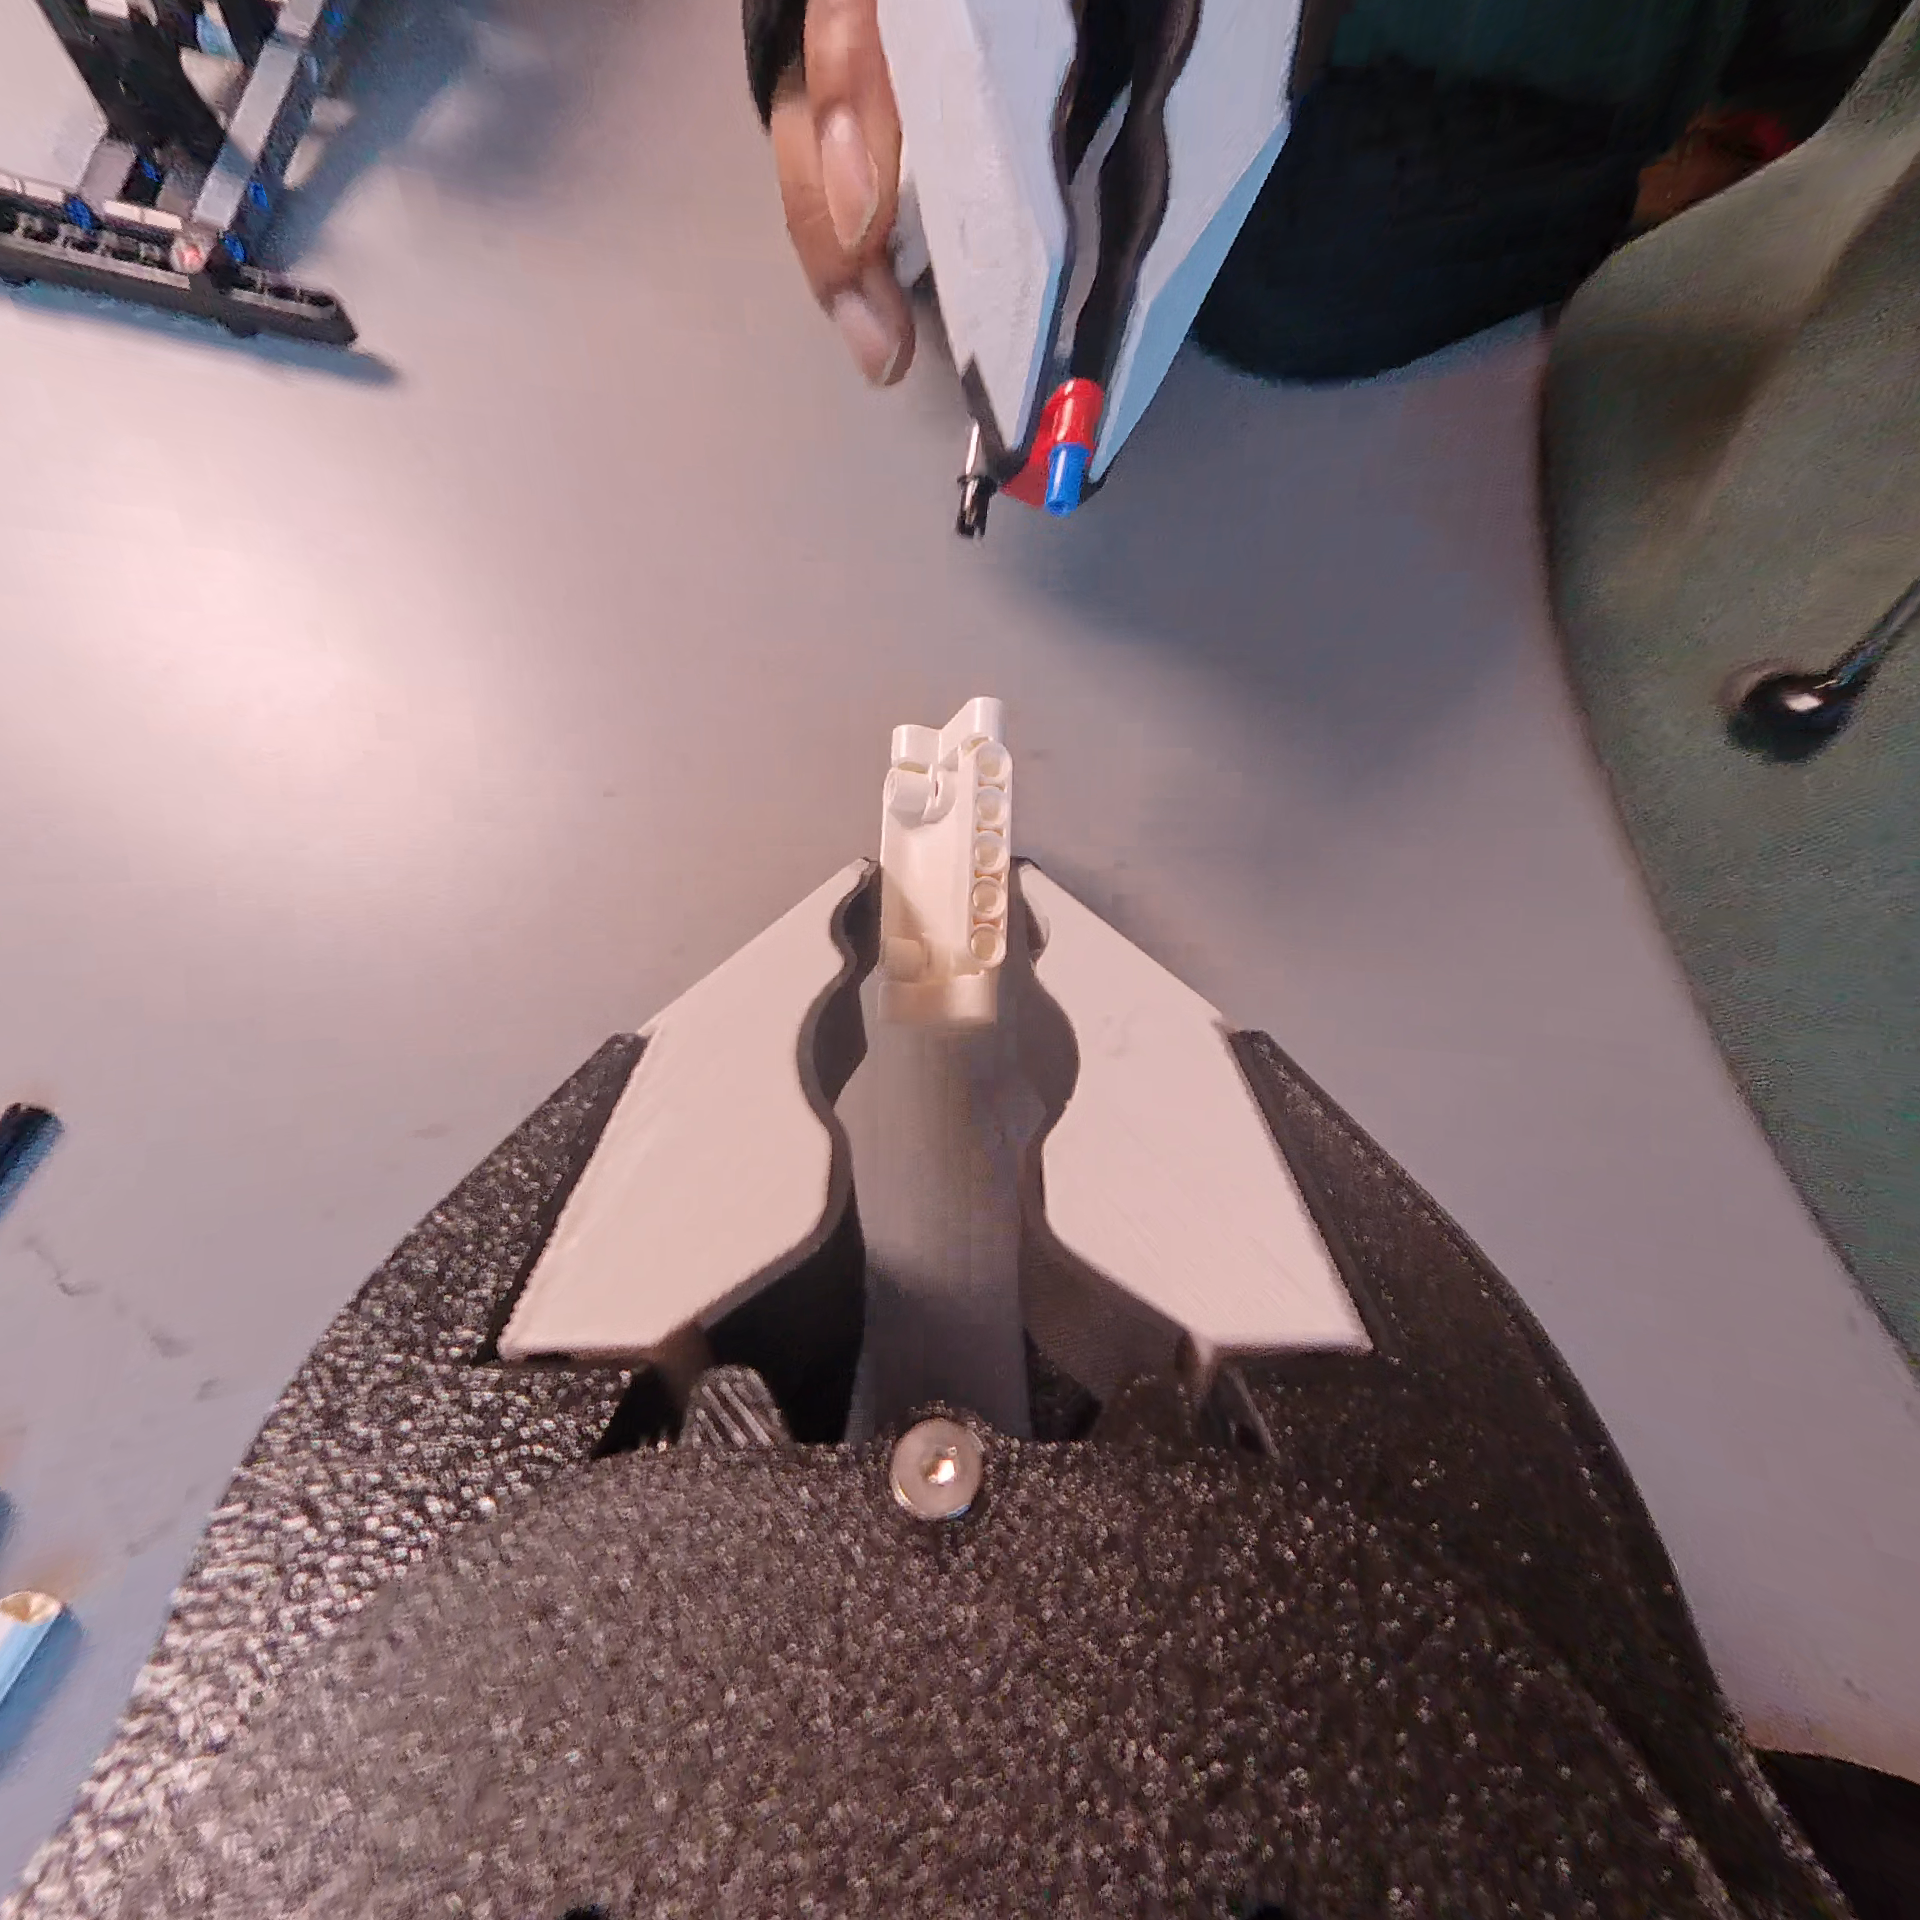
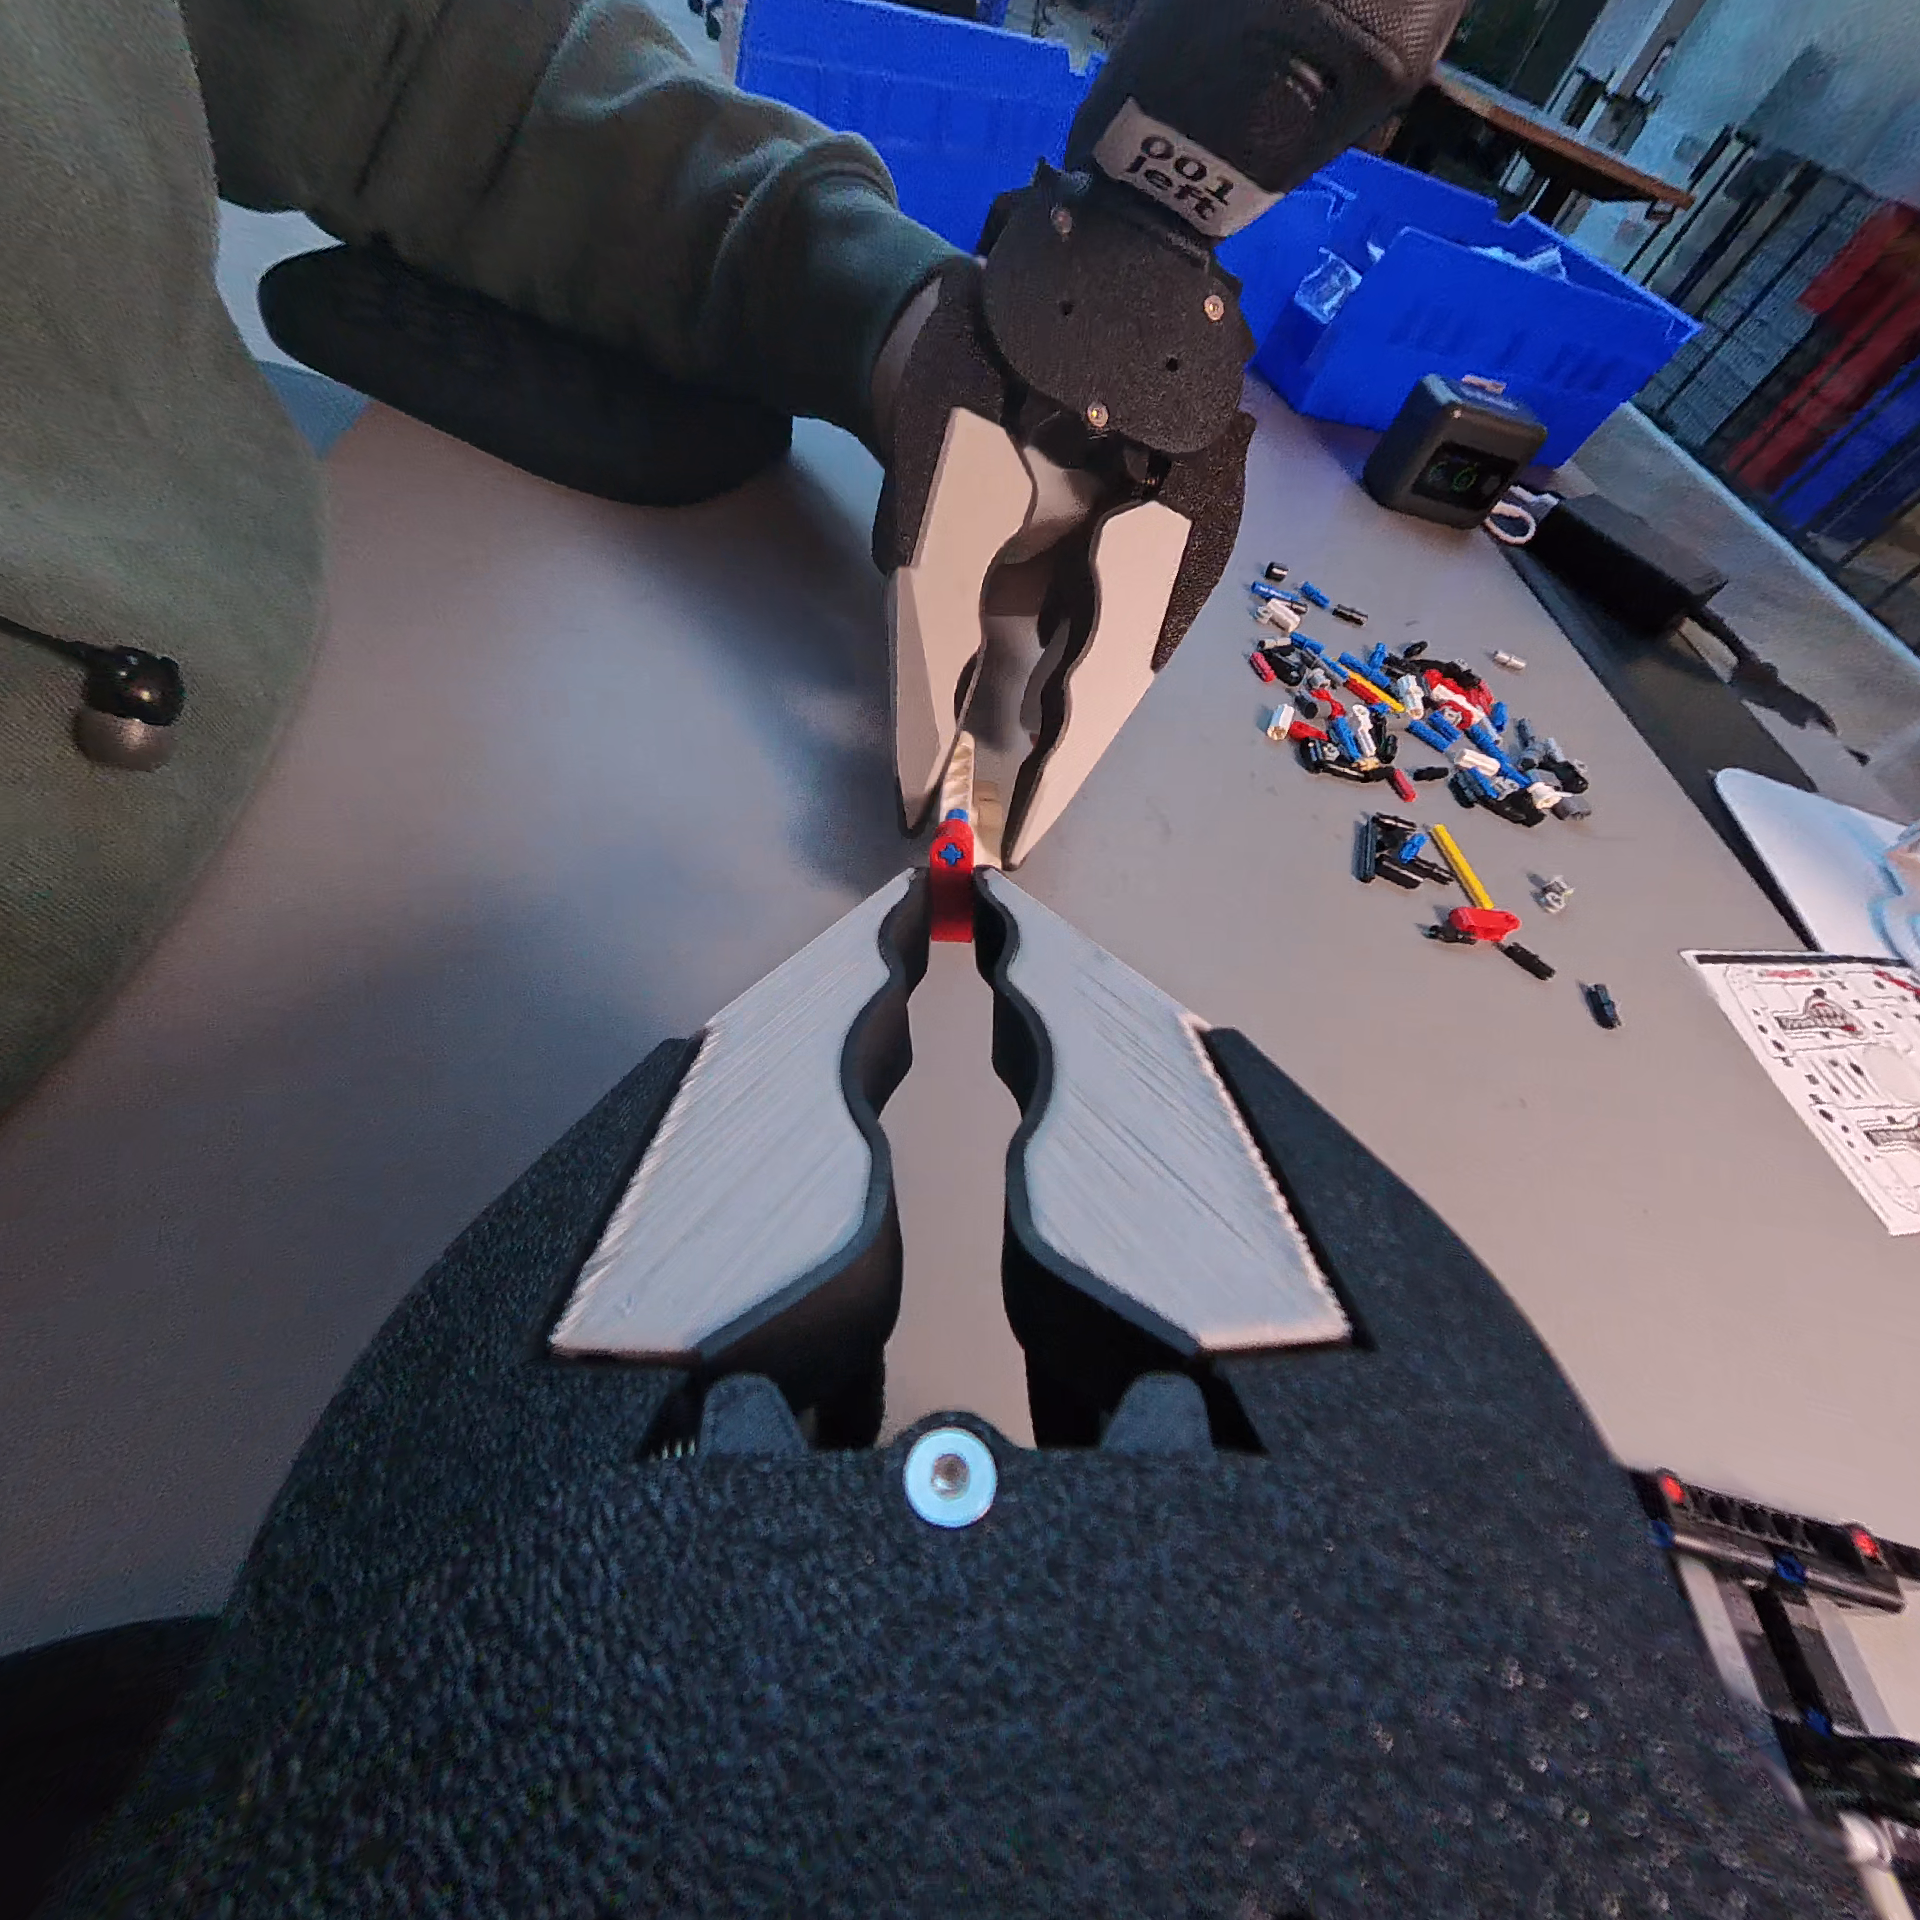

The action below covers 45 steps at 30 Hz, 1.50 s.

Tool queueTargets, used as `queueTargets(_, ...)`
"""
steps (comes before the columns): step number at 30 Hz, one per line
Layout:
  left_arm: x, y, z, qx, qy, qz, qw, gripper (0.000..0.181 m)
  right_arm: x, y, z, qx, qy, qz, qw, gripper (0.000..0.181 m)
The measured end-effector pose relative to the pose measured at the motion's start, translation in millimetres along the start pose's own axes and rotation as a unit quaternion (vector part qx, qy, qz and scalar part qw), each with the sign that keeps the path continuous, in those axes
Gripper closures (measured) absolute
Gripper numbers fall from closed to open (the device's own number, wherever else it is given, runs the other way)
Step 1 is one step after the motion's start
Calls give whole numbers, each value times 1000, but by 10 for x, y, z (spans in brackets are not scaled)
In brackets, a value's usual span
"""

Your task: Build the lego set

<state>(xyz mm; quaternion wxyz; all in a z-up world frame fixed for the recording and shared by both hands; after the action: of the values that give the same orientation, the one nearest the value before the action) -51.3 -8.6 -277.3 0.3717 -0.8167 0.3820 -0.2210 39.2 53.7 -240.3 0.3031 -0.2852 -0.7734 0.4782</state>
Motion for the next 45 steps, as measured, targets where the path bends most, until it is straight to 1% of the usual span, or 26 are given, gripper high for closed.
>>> queueTargets(3,73,-151,-85,56,30,-6,998,158,-47,-71,-3,20,-6,-21,1000,174)
queueTargets(6,125,-220,-119,83,46,-7,995,158,-84,-109,18,25,-7,-40,999,174)
queueTargets(11,153,-245,-119,91,47,1,995,159,-126,-59,76,15,-27,-30,999,174)
queueTargets(13,162,-243,-131,95,53,-1,994,160,-116,-74,76,22,-28,-24,999,174)
queueTargets(15,166,-248,-148,103,51,7,993,175,-114,-90,73,26,-30,-21,999,174)
queueTargets(21,205,-234,-118,89,51,23,994,175,-142,-92,86,26,-47,-6,999,174)
queueTargets(27,232,-327,-169,123,28,50,991,175,-94,-172,17,57,-54,44,996,174)
queueTargets(31,253,-391,-207,142,19,60,988,175,-90,-205,-15,70,-59,55,994,174)
queueTargets(40,251,-421,-245,157,13,58,986,175,-62,-216,-32,74,-53,57,994,174)
queueTargets(43,254,-452,-272,170,8,58,984,175,-55,-236,-46,81,-56,70,993,174)
queueTargets(45,270,-460,-267,166,5,66,984,175,-56,-241,-51,82,-61,77,992,174)
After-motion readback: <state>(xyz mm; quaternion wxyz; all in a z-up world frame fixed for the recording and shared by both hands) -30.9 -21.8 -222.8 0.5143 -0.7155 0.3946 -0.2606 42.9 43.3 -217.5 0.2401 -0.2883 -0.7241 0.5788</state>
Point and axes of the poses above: each gripper's, where its closed fingertips meet, z out along the fingers, y out of its underside, x = y × z across the jaws, the point moved 4 cm from there along -z, back along the fingers, and after that the axes turned 4 degrees about z, right-handed, at the moved point
